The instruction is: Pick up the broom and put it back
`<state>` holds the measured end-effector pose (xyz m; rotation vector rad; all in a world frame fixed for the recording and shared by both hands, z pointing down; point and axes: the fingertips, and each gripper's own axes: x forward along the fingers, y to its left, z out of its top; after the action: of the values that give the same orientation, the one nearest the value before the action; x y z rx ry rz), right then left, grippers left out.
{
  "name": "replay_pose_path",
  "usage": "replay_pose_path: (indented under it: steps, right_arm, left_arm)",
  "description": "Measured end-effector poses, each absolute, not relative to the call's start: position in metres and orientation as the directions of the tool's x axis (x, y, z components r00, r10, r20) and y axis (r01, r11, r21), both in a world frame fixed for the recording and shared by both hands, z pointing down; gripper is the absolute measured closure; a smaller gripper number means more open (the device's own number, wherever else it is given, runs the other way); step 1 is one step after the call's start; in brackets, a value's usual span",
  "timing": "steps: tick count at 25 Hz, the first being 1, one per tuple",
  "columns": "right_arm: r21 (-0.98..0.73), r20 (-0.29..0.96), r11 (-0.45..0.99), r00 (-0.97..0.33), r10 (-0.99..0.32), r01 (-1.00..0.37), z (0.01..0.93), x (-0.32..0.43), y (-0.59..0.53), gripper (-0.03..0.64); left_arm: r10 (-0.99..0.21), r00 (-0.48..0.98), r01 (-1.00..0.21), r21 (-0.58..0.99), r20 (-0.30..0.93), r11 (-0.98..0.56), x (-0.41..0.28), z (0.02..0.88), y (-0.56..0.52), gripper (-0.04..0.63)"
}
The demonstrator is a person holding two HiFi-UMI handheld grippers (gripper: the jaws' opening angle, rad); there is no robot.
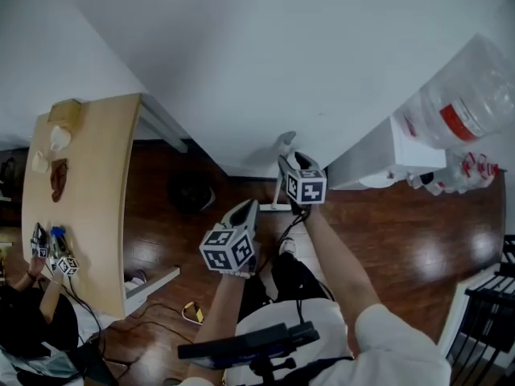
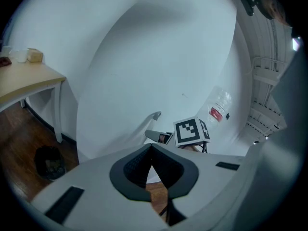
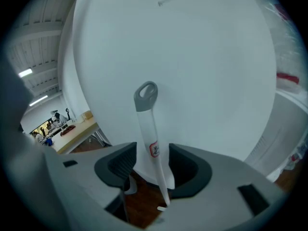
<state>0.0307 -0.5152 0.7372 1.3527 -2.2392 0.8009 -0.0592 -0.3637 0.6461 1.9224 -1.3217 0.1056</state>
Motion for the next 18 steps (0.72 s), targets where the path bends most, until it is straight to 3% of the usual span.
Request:
replay_pose_path:
  steps: [7,12,18]
  right_arm:
    - [-0.266,0.585,0.400,-0.477,-0.657,-0.877,0.744,0.016,-0.534,0.379]
    - [-0.202,0.590,0.414,-0.448,-0.672,-0.888,0.745,0.015,-0.536,0.470]
    - [-0.170,0.578,0.451,-0.459,-0.675,-0.876,0.739,0.014,-0.510,0.485]
  left_arm:
    - [-0.747,0.435,-0.822,0.559,0.502,-0.103,-0.063,0.659,-0.355,0.606]
    - [-0.758,0.411,-0.830,0.553,0.506,-0.081,-0.071,0.656,-0.350,0.606]
    - [-0.772,0.408,-0.834,0.544,0.488,-0.096,-0.077,0.647,-0.345,0.606]
